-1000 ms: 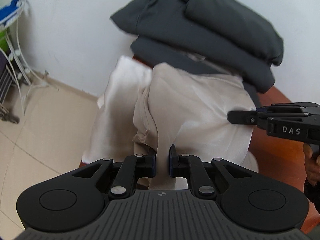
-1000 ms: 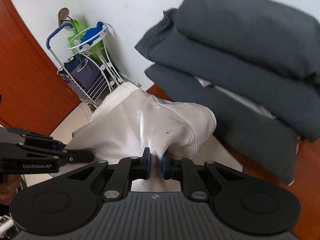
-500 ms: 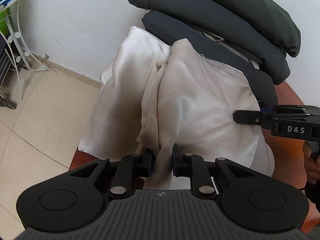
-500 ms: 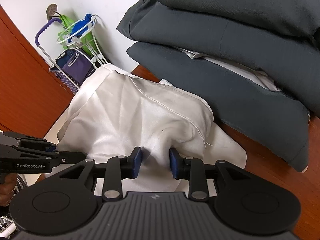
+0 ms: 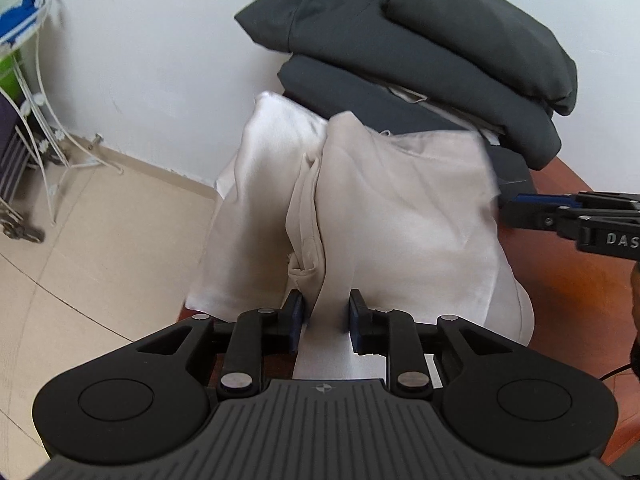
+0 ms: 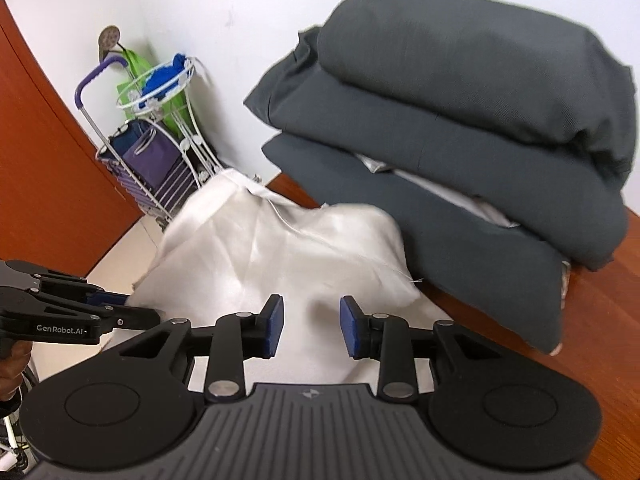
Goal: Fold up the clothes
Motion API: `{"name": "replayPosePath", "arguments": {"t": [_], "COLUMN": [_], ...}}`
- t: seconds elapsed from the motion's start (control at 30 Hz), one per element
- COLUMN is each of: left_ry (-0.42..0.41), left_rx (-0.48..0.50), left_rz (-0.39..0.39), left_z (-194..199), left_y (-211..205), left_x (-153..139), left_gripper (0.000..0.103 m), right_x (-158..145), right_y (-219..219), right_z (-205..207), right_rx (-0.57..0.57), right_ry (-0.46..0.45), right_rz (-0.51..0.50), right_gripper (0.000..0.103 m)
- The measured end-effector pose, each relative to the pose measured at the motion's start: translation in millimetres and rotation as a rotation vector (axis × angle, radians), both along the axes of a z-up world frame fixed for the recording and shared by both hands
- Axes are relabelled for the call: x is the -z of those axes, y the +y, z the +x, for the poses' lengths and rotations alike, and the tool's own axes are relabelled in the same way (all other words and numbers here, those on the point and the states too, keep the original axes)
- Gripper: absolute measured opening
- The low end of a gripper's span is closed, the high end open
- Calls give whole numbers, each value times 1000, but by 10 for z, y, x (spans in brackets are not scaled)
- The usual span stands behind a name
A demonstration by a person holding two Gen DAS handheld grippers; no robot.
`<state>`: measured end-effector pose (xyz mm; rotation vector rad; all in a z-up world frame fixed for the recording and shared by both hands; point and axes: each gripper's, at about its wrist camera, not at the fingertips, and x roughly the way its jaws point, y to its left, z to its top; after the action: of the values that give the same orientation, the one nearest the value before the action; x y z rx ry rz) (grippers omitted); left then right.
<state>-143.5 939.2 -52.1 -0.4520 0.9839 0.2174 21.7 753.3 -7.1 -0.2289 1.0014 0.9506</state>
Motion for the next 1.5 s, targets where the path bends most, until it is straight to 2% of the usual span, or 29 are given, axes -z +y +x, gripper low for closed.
{"name": "replayPosePath", "arguments": {"t": [0.1, 0.27, 0.57, 0.83, 0.97, 1.23, 1.3, 1.4, 1.5], "left_ry": [-21, -55, -53, -37, -15, -9, -4, -2, -9], "left_rx": [0, -8, -5, -32, -41, -78, -80, -92, -102], "left_rz": [31, 63, 99, 90, 95, 155, 177, 206, 222], "left_z": [-71, -154, -213, -274, -320, -412, -418, -423, -436], "left_y": [-34, -163, -648, -1183, -1406, -1699, -1766, -1841, -1890], "left_x": [-174, -444, -645, -518, -438, -396, -398, -415, -433], "left_gripper": [33, 34, 46, 59, 63, 84, 90, 98, 103], "right_x": [-143, -326, -500, -533, -530, -424, -387, -347, -320], "right_y": [-93, -254, -685, -1154, -1383, -1760, -1842, -1932, -1991], "right_z": [-56, -149, -316, -520, -595, -700, -723, -741, -754], "right_rx": [7, 7, 1, -39, -23, 22, 36, 48, 57], "right_ry": [-17, -28, -31, -65, -86, -109, -106, -99, -97], "right_rz": [11, 22, 24, 15, 21, 13, 16, 20, 18], "right_gripper": [44, 44, 48, 68, 82, 95, 102, 102, 102]}}
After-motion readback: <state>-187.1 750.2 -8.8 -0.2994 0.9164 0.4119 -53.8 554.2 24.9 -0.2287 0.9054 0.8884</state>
